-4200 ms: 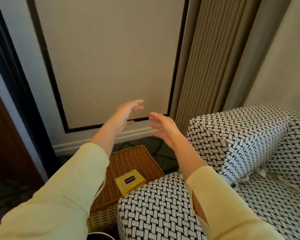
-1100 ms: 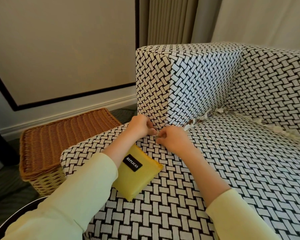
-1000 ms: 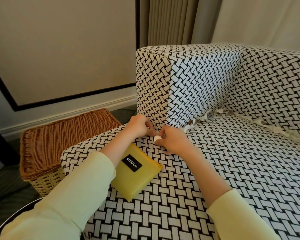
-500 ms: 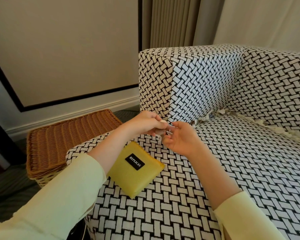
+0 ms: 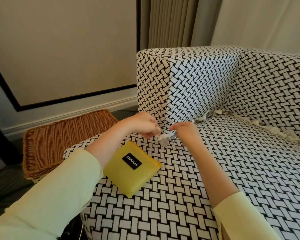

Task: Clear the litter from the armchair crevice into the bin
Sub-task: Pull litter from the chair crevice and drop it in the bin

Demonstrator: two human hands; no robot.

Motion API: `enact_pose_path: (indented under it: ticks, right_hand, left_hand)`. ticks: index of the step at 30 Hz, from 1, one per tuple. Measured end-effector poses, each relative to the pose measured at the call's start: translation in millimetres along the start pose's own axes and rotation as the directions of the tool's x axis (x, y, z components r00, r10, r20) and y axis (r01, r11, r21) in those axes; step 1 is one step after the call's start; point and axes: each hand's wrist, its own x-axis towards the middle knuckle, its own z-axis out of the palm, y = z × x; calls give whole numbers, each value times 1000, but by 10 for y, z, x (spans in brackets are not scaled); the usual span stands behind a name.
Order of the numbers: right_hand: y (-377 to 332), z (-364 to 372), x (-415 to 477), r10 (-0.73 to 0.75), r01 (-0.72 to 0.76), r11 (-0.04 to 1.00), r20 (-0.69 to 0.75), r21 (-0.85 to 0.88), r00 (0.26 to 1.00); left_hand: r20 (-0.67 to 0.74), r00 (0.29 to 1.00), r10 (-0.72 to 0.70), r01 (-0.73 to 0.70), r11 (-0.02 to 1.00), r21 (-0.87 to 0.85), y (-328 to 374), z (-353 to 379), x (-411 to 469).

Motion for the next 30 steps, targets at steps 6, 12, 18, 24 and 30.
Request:
enact_pose_path:
  ticks: [6,12,18,24,30]
  right_hand:
    - [157,-101,20,-120,135,906,62,-401,991]
    - [209,-38,54,-151,142,818,29,-557,988]
    - [223,75,81,-258,183,653,11,-735,966]
    - [287,60,127,-333,228,722,-39,-653,942]
    - [261,-154,202,82,-124,783,96,609,992]
  left_hand:
    - [-27,1000,4,3,970,244,-101,189,34]
    - [-39,995,88,-75,965,250,-17,392,138]
    - [-75,994,75,-57,975,213,41,451,170]
    - [-24,1000,-9,13,991,134,-6,414,185]
    - [-33,999,25,-25,1000,9,-6,397,181]
